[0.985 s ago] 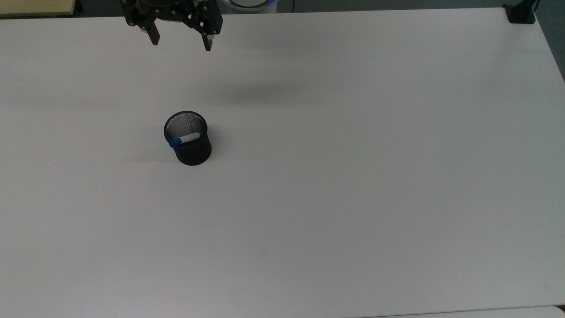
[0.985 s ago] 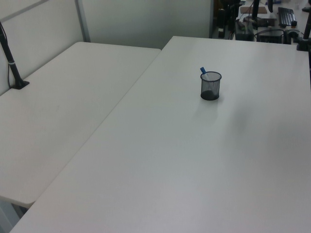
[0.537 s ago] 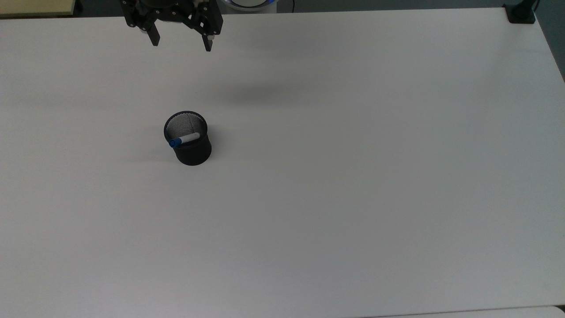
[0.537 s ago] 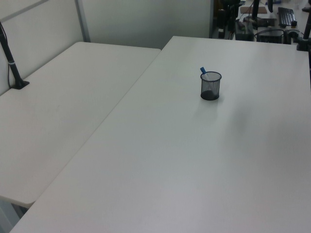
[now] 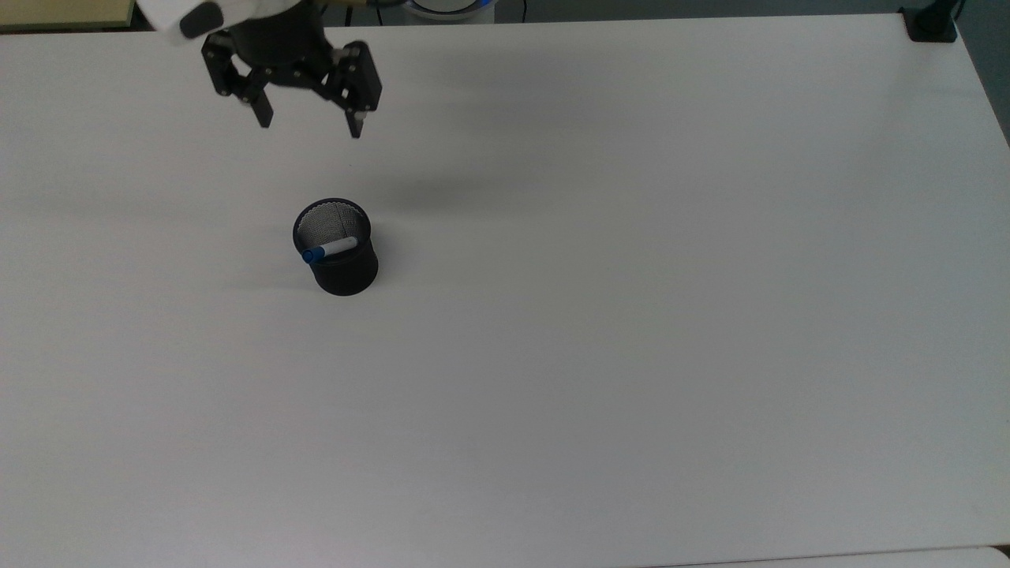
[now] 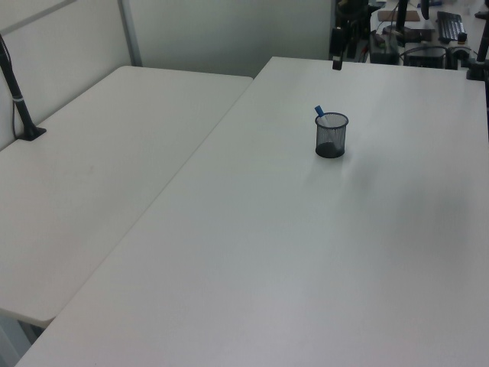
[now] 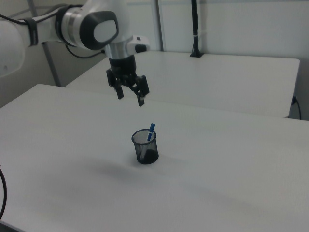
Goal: Remove the marker
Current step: 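Lower the gripper onto the blue marker in the mesh cup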
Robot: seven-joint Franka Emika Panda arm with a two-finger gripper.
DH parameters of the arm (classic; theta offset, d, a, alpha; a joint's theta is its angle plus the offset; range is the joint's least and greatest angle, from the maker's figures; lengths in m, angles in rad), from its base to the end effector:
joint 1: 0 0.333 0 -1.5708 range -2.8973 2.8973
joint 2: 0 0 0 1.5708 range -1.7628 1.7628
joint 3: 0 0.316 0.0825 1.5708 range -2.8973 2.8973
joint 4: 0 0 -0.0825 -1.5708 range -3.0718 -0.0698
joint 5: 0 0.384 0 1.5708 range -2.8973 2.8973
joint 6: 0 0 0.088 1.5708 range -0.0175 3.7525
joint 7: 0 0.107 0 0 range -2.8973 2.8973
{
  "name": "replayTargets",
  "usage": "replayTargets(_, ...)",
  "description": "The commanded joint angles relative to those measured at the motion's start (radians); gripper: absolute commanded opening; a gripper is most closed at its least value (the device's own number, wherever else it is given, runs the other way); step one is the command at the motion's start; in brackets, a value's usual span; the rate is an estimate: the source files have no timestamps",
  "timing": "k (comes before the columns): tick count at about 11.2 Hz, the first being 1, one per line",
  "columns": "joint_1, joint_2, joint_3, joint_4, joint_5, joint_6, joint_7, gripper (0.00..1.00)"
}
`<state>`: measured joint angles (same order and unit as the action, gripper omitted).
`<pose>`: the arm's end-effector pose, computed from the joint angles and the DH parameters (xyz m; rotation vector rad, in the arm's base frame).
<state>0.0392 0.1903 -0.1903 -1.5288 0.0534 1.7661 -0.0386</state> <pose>0.6200 -0.0796 0.5517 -3.1231 0.1834 -0.0811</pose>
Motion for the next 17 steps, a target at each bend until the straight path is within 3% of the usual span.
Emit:
replayTargets(1, -0.013, 0.098, -0.020, 0.056, 0.013, 0.029, -0.038, 0.91)
replayTargets(4, -0.036, 0.138, -0.021, 0.047, 0.016, 0.108, -0.105, 0.75)
replayTargets(7, -0.047, 0.195, -0.020, 0.044, 0.061, 0.174, -0.092, 0.65)
replayTargets(11, -0.036, 0.251, -0.015, 0.042, 0.072, 0.281, -0.066, 0.52)
replayTargets(17, -0.024, 0.262, -0.003, 0.041, 0.071, 0.286, -0.018, 0.51)
